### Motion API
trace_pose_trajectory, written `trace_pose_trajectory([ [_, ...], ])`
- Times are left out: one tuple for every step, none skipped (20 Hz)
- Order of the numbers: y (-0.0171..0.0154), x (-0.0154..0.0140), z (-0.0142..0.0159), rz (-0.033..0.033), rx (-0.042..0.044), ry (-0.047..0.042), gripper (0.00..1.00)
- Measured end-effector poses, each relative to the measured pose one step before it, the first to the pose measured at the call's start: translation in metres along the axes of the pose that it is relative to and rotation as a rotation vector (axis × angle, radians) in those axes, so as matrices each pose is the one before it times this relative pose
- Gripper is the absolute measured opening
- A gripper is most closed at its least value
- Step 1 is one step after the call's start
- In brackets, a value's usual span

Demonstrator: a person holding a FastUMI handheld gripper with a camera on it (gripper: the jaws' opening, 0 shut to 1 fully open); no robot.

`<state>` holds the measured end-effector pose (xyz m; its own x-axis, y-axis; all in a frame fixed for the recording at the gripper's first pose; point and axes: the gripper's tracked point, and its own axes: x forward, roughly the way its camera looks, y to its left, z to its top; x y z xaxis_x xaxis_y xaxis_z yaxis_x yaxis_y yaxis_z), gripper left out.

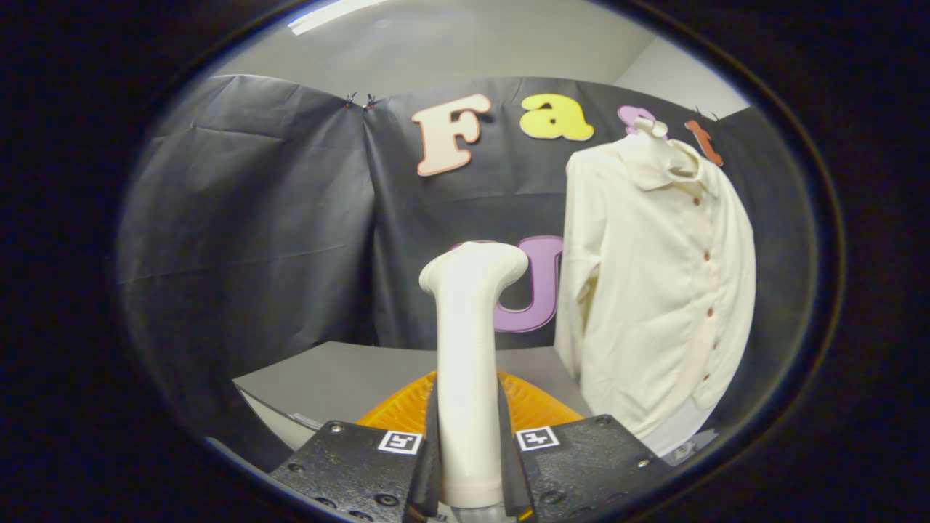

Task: Iron the clothes twice with a garment steamer, once on the left side and once on the right side.

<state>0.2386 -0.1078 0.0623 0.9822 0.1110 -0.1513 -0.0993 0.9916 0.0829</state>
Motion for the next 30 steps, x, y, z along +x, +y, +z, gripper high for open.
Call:
trace_pose_trajectory([
  [-0.02082,-0.00692,0.00598,-0.02564,-0.01373,-0.01963,0.33],
  [-0.0212,-0.00478,0.00586,-0.02699,-0.00245,-0.01981,0.33],
  [-0.0211,-0.00175,0.00546,-0.02636,0.01069,-0.01886,0.33],
  [-0.01999,0.00118,0.00601,-0.02183,0.02502,-0.02027,0.33],
  [-0.0192,0.00286,0.00322,-0.01646,0.02969,-0.00969,0.33],
  [-0.01701,0.00461,0.00624,-0.01301,0.02673,-0.01951,0.33],
  [-0.01505,0.00583,0.00507,-0.00911,0.00954,-0.02212,0.33],
  [-0.01409,0.00596,0.00437,-0.00932,-0.00179,-0.02158,0.33],
  [-0.01257,0.00636,0.003,-0.01546,0.00444,-0.01907,0.33],
  [-0.01065,0.00657,0.00151,-0.0157,0.00841,-0.01363,0.33],
  [-0.00866,0.00686,-0.00133,-0.00709,0.00498,-0.00266,0.33],
  [-0.00617,0.00604,-0.00151,0.00096,0.00165,-0.00442,0.33],
  [-0.00482,0.00723,-0.00402,0.00235,-0.00767,0.00212,0.33],
  [-0.00448,0.00732,-0.00404,0.00151,-0.01467,-0.00346,0.33],
  [-0.00328,0.00743,-0.00512,0.00496,-0.00927,-0.0015,0.33],
  [-0.00183,0.00497,-0.00846,0.01206,-0.00025,0.01181,0.33],
  [-0.00019,0.00421,-0.00654,0.01335,0.00814,0.00455,0.33],
  [-0.00107,-0.00033,-0.00328,0.0072,0.02102,-0.01122,0.33],
  [-0.00084,-0.00106,-0.00462,0.01071,0.02835,0.00908,0.33],
  [-0.00164,-0.00239,-0.00489,0.01041,0.02452,0.00319,0.33],
  [-0.00199,-0.00322,-0.00432,0.00305,0.00756,0.00258,0.33],
  [-0.00287,-0.00171,-0.00598,-0.00596,-0.00132,0.00919,0.33],
  [-0.00392,-0.00358,-0.00739,-0.00494,-0.00435,0.01437,0.33],
  [-0.0022,-0.0064,-0.01026,-0.00305,-0.00287,0.02033,0.33],
  [-0.00336,-0.00552,-0.01018,-0.00255,0.00234,0.01579,0.33],
  [-0.00309,-0.00539,-0.00983,-0.00114,0.00694,0.01461,0.33],
  [-0.00257,-0.00408,-0.01262,-0.00012,0.01101,0.01662,0.33],
  [-0.00262,-0.0032,-0.01185,0.00168,0.01053,0.01072,0.33],
  [-0.00456,-0.00381,-0.01242,0.00197,0.00734,0.01691,0.33],
  [-0.00463,-0.00418,-0.01256,0.00062,0.00812,0.00984,0.33],
])
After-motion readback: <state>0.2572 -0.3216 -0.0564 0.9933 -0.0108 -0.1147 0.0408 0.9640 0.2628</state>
